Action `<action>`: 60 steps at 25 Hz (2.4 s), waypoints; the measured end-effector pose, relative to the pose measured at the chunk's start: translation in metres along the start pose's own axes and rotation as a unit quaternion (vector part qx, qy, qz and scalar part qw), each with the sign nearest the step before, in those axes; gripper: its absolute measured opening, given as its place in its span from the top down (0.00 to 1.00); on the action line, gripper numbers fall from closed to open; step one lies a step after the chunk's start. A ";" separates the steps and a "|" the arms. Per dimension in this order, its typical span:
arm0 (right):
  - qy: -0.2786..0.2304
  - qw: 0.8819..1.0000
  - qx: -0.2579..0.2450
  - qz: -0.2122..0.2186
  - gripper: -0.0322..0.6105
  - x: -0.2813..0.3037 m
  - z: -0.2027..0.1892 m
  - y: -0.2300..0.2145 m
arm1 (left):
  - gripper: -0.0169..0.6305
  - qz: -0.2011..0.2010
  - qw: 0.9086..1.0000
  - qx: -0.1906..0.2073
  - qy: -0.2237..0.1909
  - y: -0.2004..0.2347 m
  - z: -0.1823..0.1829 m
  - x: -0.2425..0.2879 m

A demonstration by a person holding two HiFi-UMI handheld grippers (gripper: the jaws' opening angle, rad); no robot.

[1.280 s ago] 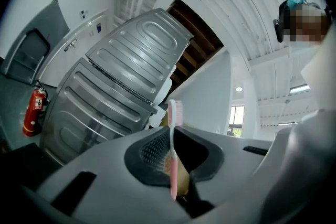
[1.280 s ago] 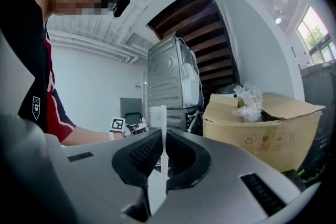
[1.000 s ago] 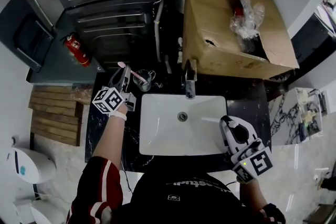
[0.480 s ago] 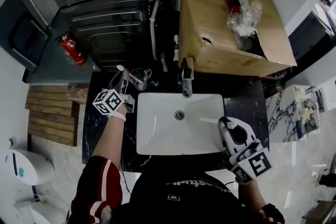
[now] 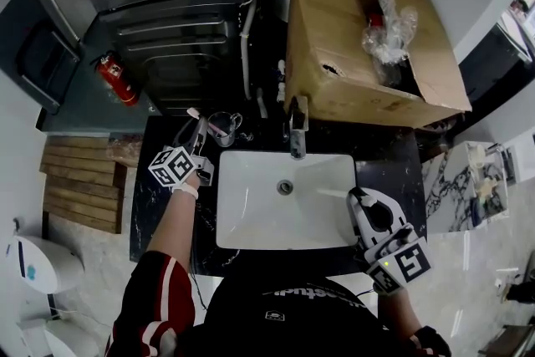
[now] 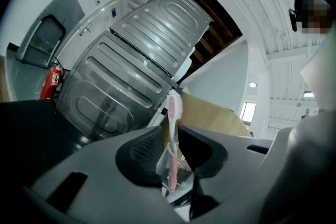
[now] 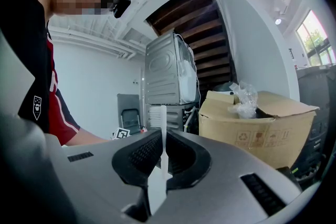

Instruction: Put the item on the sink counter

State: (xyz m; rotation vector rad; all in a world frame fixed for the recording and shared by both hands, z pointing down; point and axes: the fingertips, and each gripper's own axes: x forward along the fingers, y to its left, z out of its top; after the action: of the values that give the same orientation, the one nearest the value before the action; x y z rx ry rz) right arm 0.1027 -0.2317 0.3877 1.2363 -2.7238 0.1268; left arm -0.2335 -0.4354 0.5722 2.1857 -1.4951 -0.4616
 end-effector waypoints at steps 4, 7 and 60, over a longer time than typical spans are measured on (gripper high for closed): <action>-0.001 1.000 0.000 0.003 0.87 0.001 0.001 -0.001 | 0.76 0.004 1.000 0.013 0.017 -0.001 -0.006 -0.006; -0.007 1.000 0.002 0.004 0.87 0.001 0.002 -0.003 | 0.75 0.006 0.999 0.031 0.020 -0.004 -0.005 -0.018; 0.026 0.988 0.070 0.133 0.87 0.312 -0.053 0.058 | 0.95 -0.018 0.960 0.279 -0.013 -0.138 0.101 -0.251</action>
State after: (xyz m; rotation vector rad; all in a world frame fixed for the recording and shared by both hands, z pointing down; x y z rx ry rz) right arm -0.1384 -0.4176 0.4918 0.8772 -2.8615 0.3799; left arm -0.2658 -0.1760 0.4183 2.6354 -1.7633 -0.0757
